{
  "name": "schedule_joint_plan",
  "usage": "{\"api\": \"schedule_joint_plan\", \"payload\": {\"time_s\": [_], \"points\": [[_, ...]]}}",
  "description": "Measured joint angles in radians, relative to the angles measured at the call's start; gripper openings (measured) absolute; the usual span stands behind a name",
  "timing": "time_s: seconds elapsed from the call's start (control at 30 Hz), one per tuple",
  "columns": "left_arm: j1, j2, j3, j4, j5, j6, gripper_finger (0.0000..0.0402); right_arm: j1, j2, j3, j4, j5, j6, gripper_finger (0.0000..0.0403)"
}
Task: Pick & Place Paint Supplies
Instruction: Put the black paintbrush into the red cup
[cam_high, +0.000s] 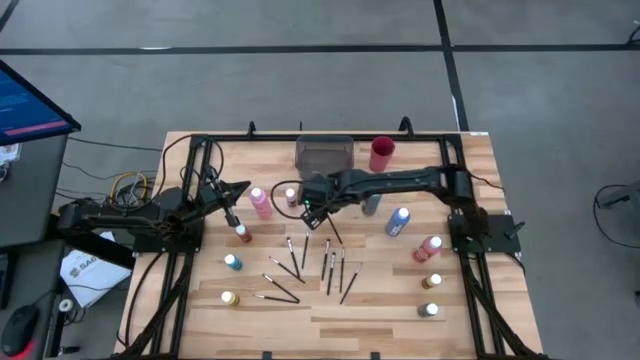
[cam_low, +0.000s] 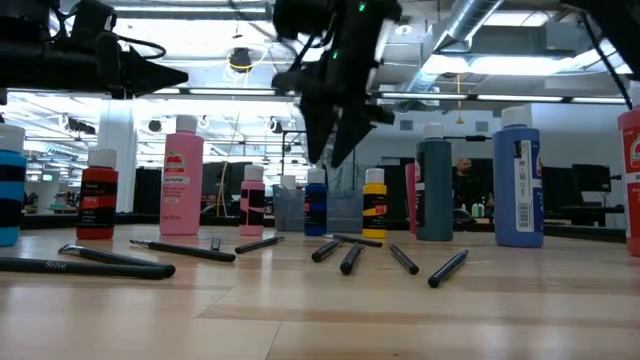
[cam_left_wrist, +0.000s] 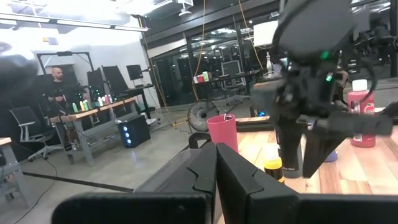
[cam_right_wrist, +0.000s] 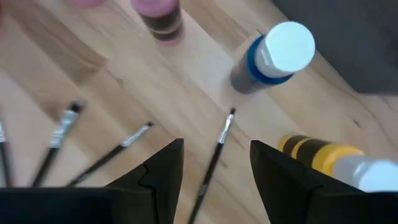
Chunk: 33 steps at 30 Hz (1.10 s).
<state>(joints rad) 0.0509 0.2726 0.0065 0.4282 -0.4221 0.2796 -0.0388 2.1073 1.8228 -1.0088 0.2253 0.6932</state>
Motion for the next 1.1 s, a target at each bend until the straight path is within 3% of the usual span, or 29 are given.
{"api": "schedule_joint_plan", "payload": {"time_s": [0.2, 0.7, 1.1], "points": [[0.000, 0.000, 0.000, 0.000, 0.000, 0.000, 0.0003, -0.043, 0.060, 0.019, -0.030, -0.023, -0.055, 0.0186], [0.000, 0.000, 0.000, 0.000, 0.000, 0.000, 0.0003, -0.056, 0.061, 0.018, -0.015, -0.015, -0.147, 0.0221], [0.000, 0.000, 0.000, 0.001, 0.000, 0.000, 0.0003, -0.050, 0.140, 0.025, -0.005, -0.015, -0.105, 0.0231]]}}
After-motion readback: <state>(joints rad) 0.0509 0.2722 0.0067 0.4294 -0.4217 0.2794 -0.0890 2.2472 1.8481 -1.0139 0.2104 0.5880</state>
